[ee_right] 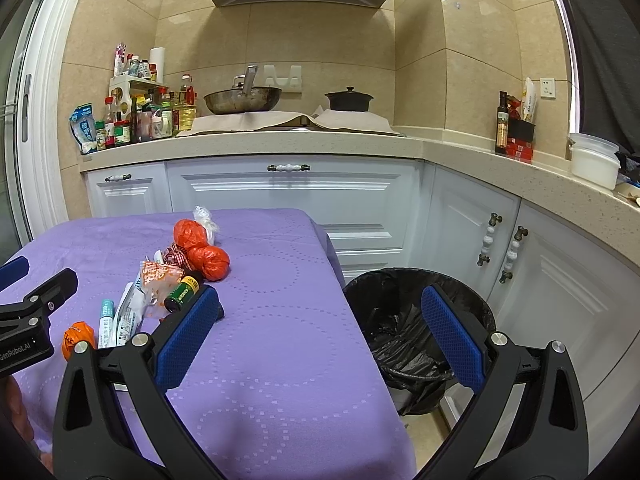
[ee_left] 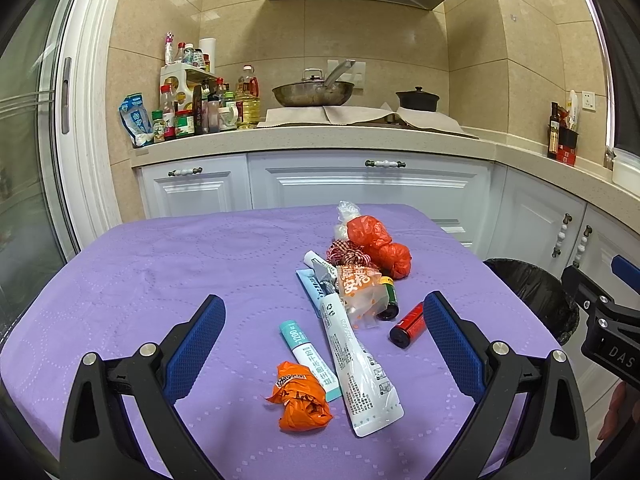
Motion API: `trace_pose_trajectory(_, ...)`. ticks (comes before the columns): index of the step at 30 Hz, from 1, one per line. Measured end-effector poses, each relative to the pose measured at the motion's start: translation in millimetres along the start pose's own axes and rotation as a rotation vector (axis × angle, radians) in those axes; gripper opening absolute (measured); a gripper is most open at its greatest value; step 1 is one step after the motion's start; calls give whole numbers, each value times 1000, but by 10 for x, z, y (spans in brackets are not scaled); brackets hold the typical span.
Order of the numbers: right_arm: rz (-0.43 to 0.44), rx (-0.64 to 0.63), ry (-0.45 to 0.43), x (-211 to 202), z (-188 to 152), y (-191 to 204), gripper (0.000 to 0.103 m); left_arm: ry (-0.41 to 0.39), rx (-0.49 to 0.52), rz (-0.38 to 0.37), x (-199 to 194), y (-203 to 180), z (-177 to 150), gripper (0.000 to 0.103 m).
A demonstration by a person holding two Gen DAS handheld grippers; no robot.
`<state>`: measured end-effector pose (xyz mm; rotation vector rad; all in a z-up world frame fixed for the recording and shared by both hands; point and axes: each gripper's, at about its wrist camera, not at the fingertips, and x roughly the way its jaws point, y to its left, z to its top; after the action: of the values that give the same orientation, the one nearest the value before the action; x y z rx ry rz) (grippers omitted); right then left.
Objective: Collect trash
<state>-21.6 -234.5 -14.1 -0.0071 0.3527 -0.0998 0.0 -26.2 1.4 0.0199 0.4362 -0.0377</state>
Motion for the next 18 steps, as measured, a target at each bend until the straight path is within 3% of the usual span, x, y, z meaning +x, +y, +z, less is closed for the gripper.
trace_pose_trajectory(18, 2, 2, 6, 10, -25, -45, 99, 12, 0, 3, 13, -45, -44, 97)
